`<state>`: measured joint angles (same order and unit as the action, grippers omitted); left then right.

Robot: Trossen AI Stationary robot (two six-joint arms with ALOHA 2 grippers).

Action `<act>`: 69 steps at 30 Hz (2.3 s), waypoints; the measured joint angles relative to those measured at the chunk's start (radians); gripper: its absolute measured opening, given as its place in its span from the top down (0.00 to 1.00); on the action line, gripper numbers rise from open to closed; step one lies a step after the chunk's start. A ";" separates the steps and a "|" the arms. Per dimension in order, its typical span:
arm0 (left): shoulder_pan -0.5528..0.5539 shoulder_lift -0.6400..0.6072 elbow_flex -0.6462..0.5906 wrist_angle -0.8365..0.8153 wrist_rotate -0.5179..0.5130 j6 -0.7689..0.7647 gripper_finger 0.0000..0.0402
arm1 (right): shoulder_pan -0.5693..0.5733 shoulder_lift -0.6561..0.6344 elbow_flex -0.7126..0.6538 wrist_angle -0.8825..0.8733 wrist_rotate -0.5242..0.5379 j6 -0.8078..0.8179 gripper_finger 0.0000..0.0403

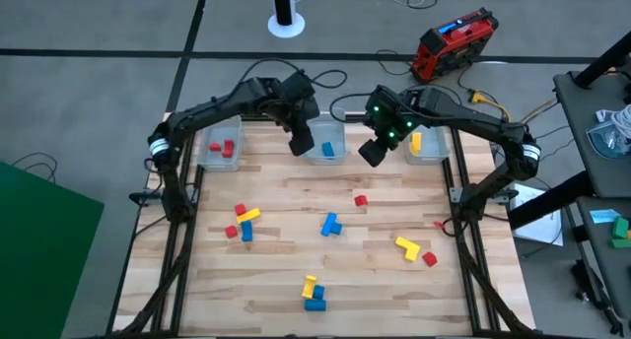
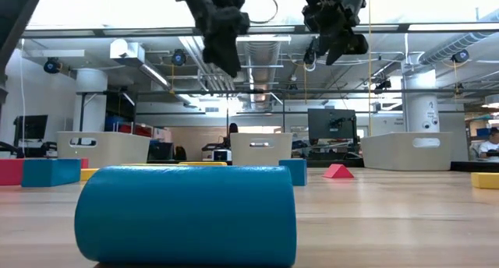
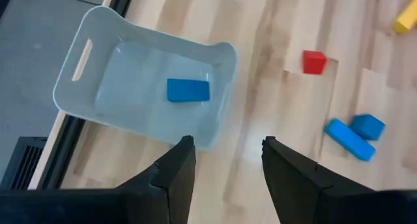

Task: Sort blocks
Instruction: Put the red block into the left gray bin

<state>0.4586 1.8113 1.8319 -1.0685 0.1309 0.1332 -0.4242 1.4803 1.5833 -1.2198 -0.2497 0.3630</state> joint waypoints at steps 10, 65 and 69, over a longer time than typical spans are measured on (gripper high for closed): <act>-0.060 -0.367 -0.415 0.219 0.001 -0.179 0.61 | 0.110 0.002 -0.017 -0.006 0.051 -0.203 0.57; -0.272 -0.810 -0.846 0.559 -0.124 -0.487 0.61 | 0.271 0.175 -0.752 0.880 0.167 -0.542 0.32; -0.272 -0.810 -0.846 0.559 -0.124 -0.490 0.61 | 0.271 0.174 -0.752 0.884 0.164 -0.562 0.38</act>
<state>0.1864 1.0008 0.9863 -0.5095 0.0067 -0.3569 -0.1530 1.6541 0.8310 -0.3359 -0.0858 -0.1988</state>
